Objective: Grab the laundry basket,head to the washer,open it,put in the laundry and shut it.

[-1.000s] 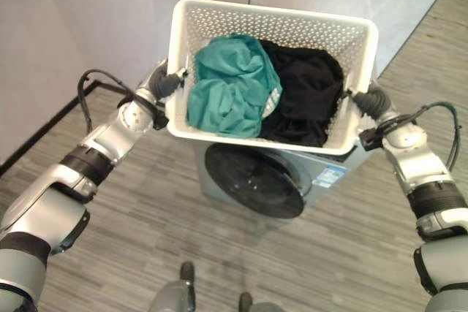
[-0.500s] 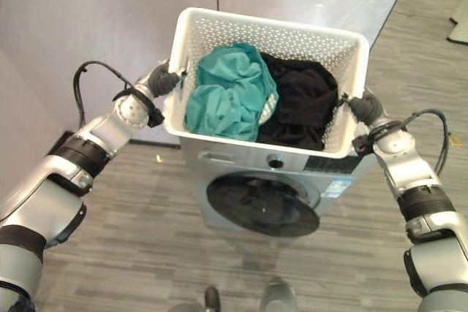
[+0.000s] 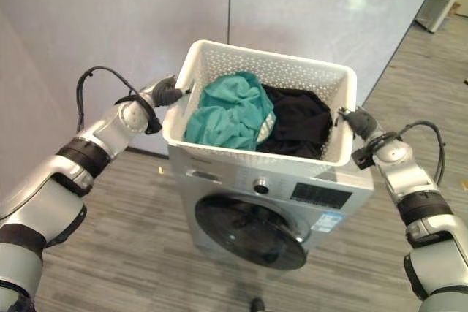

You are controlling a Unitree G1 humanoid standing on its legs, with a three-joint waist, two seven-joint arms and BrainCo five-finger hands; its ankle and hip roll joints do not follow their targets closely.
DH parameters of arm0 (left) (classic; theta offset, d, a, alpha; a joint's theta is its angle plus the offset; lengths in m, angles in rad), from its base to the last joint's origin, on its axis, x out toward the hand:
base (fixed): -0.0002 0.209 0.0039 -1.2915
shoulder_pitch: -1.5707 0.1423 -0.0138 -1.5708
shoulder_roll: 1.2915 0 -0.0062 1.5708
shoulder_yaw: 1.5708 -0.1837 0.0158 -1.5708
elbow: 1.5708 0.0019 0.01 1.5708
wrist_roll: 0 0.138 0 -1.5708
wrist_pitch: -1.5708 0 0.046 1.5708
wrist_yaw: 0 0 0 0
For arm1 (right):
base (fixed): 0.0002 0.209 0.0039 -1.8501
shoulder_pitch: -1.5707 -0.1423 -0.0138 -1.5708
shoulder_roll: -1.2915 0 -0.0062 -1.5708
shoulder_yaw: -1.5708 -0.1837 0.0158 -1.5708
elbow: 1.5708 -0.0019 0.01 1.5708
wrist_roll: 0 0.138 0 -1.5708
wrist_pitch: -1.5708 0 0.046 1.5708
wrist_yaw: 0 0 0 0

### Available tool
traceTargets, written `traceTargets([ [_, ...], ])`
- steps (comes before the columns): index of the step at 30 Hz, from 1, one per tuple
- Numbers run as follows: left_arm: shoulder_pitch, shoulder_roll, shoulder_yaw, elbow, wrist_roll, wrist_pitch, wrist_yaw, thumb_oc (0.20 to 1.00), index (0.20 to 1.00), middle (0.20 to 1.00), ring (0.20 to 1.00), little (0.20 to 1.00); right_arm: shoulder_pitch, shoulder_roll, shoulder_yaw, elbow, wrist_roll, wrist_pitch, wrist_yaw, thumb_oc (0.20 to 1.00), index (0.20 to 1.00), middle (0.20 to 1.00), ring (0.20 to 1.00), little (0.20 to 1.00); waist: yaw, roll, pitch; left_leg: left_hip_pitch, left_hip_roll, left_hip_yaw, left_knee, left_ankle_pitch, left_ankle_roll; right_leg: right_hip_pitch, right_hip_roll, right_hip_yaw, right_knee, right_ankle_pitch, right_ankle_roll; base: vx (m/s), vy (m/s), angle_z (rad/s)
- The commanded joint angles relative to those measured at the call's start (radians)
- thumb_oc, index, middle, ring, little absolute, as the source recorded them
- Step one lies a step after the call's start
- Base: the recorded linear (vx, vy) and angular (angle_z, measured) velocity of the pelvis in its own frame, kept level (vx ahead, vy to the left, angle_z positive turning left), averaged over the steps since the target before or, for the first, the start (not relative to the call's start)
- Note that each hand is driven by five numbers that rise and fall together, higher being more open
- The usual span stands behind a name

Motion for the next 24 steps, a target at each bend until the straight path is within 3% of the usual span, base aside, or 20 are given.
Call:
traceTargets([
  [1,-0.168,0.025,0.065,0.171,-0.008,0.015,0.181,0.200,0.200,0.200,0.200,0.200,-0.080,-0.127,-0.004,0.213,-0.032,0.053,-0.054,0.200,0.200,0.200,0.200,0.200,-0.005,0.099,0.029,0.107,0.102,-0.004,-0.087,0.006,-0.065,0.005,-0.002,0.020,0.067,-0.085,0.041,0.08,-0.040,0.23],
  [6,-0.266,-0.031,0.008,0.253,0.000,0.017,0.171,0.200,0.200,0.200,0.200,0.200,-0.291,-0.112,0.147,0.418,-0.083,0.062,-0.040,0.200,0.200,0.200,0.200,0.200,-0.016,0.118,0.033,0.109,0.116,0.013,-0.096,0.014,-0.081,0.012,0.012,0.022,0.038,-0.089,0.035,0.07,-0.032,-0.05],
  [9,-0.285,-0.036,-0.002,0.262,0.002,0.016,0.172,0.200,0.200,0.200,0.200,0.200,-0.326,-0.102,0.169,0.445,-0.085,0.062,-0.042,0.200,0.200,0.200,0.200,0.200,-0.020,0.121,0.032,0.102,0.117,0.016,-0.096,0.014,-0.085,0.010,0.013,0.020,0.029,-0.085,0.036,0.03,-0.021,-0.05],
  [13,-0.378,-0.043,-0.025,0.304,-0.016,0.006,0.198,0.200,0.200,0.200,0.200,0.200,-0.483,-0.005,0.232,0.537,-0.066,0.047,-0.078,0.200,0.200,0.200,0.200,0.200,-0.032,0.133,0.052,0.040,0.116,0.028,-0.096,0.029,-0.091,-0.042,0.016,0.030,0.009,-0.064,0.042,-0.03,-0.007,-0.23],
  [19,-0.474,-0.053,-0.038,0.315,-0.069,-0.013,0.227,0.200,0.200,0.200,0.200,0.200,-0.634,0.067,0.281,0.594,-0.003,0.032,-0.117,0.200,0.200,0.200,0.200,0.200,-0.027,0.142,0.085,-0.069,0.097,0.022,-0.096,0.055,-0.092,-0.137,0.006,0.034,0.004,-0.040,0.045,-0.06,0.016,0.00],
  [24,-0.475,-0.053,-0.037,0.315,-0.069,-0.013,0.227,0.200,0.200,0.200,0.200,0.200,-0.636,0.068,0.283,0.596,-0.002,0.031,-0.117,0.200,0.200,0.200,0.200,0.200,-0.029,0.143,0.083,-0.072,0.097,0.021,-0.096,0.055,-0.092,-0.139,0.005,0.034,0.004,-0.040,0.045,0.00,0.003,0.14],
])
